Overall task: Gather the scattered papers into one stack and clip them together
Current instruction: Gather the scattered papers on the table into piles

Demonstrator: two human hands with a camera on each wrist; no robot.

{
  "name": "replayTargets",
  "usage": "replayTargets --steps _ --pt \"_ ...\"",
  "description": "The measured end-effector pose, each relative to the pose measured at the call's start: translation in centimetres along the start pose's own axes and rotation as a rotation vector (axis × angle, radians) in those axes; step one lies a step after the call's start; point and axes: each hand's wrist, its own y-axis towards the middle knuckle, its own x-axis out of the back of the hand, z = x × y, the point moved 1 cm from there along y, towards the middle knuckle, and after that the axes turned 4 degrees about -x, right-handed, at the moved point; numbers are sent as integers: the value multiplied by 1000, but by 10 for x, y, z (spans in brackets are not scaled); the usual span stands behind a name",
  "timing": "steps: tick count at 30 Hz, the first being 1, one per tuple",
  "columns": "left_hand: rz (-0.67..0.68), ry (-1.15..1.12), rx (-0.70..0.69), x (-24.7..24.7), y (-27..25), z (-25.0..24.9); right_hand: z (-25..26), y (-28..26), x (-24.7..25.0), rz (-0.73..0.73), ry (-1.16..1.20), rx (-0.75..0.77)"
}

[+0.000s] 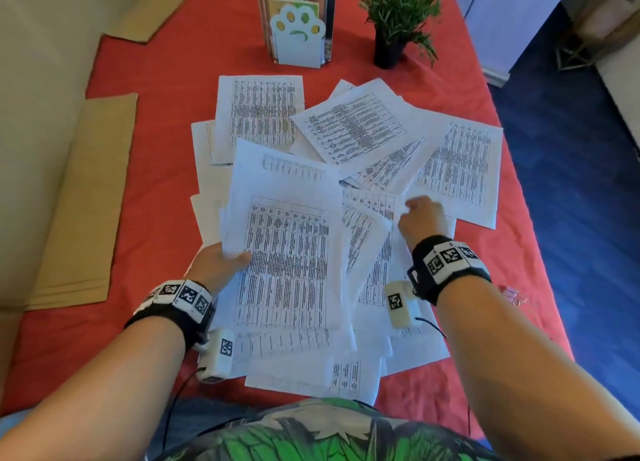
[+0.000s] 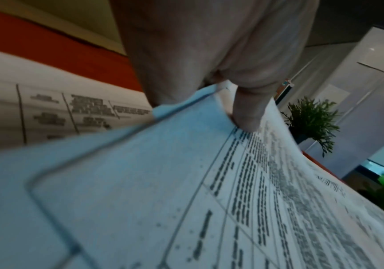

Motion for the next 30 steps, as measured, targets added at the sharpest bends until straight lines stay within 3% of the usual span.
replayTargets --steps 3,7,14,18,22,25,30 --pt "-47 -139 39 -4 2 4 -26 -11 -14 178 -140 -190" --pt "15 -186 35 -16 -2 -3 -29 -28 -34 131 -94 -282" --pt "97 -13 -123 -41 -18 -19 -20 -39 -45 177 -42 -164" --pt "39 122 -210 -55 -22 -18 -19 -49 -46 251 64 -13" --pt "-1 -43 -234 -55 -29 -16 -27 -49 -44 289 208 2" --pt "12 -198 -96 -51 -28 -17 -26 -54 -37 371 381 8" --pt "77 107 -254 -52 -26 -23 -20 -59 -35 426 416 30"
